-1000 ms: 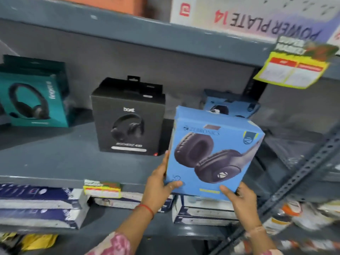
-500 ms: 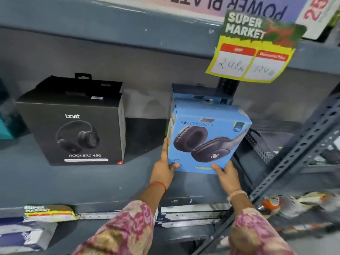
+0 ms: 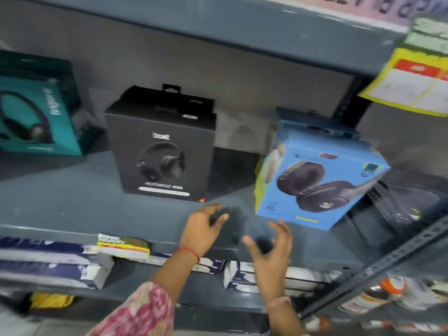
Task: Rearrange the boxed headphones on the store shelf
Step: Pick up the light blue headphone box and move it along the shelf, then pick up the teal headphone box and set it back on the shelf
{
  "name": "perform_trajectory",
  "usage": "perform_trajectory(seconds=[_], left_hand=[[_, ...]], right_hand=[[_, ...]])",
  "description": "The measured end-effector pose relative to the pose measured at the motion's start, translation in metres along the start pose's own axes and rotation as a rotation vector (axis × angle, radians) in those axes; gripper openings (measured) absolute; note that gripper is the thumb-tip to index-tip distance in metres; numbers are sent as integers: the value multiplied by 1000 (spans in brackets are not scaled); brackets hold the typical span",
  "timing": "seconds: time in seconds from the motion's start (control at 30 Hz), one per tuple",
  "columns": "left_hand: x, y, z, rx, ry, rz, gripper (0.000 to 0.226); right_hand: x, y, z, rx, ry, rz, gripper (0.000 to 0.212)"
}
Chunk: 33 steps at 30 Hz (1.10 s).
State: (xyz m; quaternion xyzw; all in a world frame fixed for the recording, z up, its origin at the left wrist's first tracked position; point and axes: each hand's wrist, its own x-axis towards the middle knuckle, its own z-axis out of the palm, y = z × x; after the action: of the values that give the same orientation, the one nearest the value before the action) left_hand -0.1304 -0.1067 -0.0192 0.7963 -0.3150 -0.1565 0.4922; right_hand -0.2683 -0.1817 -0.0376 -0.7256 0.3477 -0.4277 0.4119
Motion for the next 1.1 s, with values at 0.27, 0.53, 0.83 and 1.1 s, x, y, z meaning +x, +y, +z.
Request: perform_trajectory(seconds=[0.27,0.53,0.83,1.1], left_hand=[[-28,-95,-169,208,367,-7,46],[-28,-204,-325,282,535,-72,48],[-58,-246,-474,-141,1346,-278,64],[-56,-228,-504,-255,1250,-40,75]], right_hand=[[-37,-94,181,-53,-740,-296,60],[-76,-159,342,-126,-854,-273,74],[-126,-244,471,152,-999,-123,81],[-138,-257,466,200,-562,-208,44]])
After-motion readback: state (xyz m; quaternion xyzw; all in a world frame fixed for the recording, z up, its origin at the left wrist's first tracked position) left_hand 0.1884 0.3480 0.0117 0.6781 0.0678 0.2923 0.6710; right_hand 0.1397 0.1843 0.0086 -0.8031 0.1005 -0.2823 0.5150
